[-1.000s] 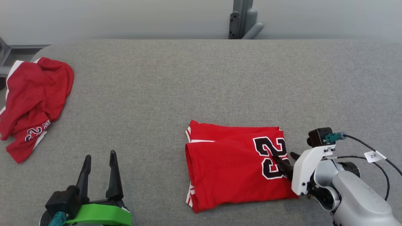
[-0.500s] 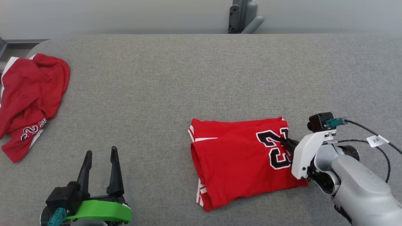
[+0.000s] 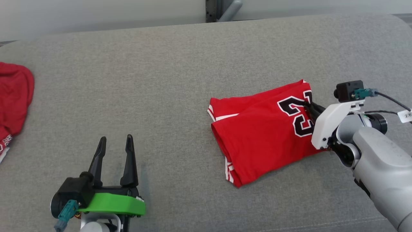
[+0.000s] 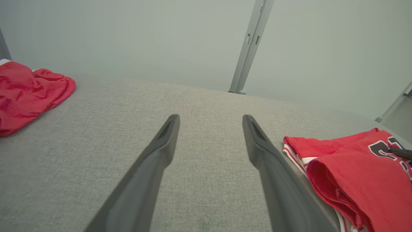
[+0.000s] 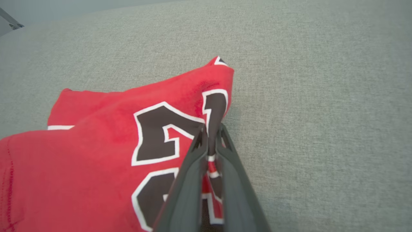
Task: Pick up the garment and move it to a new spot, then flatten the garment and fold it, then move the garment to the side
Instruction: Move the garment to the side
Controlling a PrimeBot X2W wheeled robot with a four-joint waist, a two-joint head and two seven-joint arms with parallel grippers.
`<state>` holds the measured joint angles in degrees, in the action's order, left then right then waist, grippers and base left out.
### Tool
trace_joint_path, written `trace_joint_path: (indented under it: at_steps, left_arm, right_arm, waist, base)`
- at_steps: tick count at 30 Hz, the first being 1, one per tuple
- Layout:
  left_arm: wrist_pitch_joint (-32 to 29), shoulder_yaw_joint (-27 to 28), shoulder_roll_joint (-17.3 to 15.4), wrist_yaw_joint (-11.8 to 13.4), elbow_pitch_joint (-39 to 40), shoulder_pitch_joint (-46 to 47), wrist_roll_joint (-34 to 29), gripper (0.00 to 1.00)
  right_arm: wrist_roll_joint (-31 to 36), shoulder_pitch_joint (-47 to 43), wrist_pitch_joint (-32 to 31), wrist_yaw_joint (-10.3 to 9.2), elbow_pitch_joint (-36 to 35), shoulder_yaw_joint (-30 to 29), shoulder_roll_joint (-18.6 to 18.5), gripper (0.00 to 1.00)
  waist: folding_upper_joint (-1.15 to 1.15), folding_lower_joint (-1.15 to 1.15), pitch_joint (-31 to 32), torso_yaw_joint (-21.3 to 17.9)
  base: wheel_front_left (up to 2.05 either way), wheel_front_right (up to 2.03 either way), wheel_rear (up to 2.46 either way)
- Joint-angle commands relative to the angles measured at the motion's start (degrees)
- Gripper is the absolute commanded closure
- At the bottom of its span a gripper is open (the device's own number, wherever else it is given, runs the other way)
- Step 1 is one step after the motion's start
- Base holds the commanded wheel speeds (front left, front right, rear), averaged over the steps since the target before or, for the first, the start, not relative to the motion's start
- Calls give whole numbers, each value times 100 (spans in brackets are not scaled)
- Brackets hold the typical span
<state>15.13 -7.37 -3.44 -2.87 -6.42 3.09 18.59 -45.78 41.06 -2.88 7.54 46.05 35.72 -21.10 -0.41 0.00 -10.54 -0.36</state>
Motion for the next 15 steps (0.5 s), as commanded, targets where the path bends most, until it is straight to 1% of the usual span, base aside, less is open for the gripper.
trace_joint_path:
  at_steps: [1, 6, 7, 8, 9, 10, 15]
  left_arm:
    - [4, -7, -14, -30, 15, 138, -32, 0]
    - [3, -100, -63, -68, 24, 337, -121, 0]
    - [3, -100, -63, -68, 24, 337, -121, 0]
    - [-1, -143, -87, -84, 13, 424, -161, 0]
    - [-8, -153, -96, -84, 20, 462, -174, 0]
    - [-8, -153, -96, -84, 20, 462, -174, 0]
    - [-47, -263, -146, -114, 37, 640, -243, 0]
  right_arm:
    - [-13, 146, 73, -10, 37, 6, -40, 100]
    - [11, 522, 240, -10, 169, 16, -29, 100]
    - [11, 522, 240, -10, 169, 16, -29, 100]
    - [34, 657, 304, -10, 234, 33, -32, 100]
    - [46, 727, 331, -10, 259, 49, -13, 100]
    - [46, 727, 331, -10, 259, 49, -13, 100]
    - [27, 988, 488, -10, 435, 58, 40, 100]
  waist:
    - [41, 0, -306, -416]
    - [41, 0, -569, -965]
    - [41, 0, -569, -965]
    - [41, 0, -654, -1166]
    - [41, 0, -698, -1271]
    - [41, 0, -698, -1271]
    - [41, 0, -843, -1630]
  base:
    - [0, 0, 0]
    - [0, 0, 0]
    - [0, 0, 0]
    - [0, 0, 0]
    - [0, 0, 0]
    - [0, 0, 0]
    - [0, 0, 0]
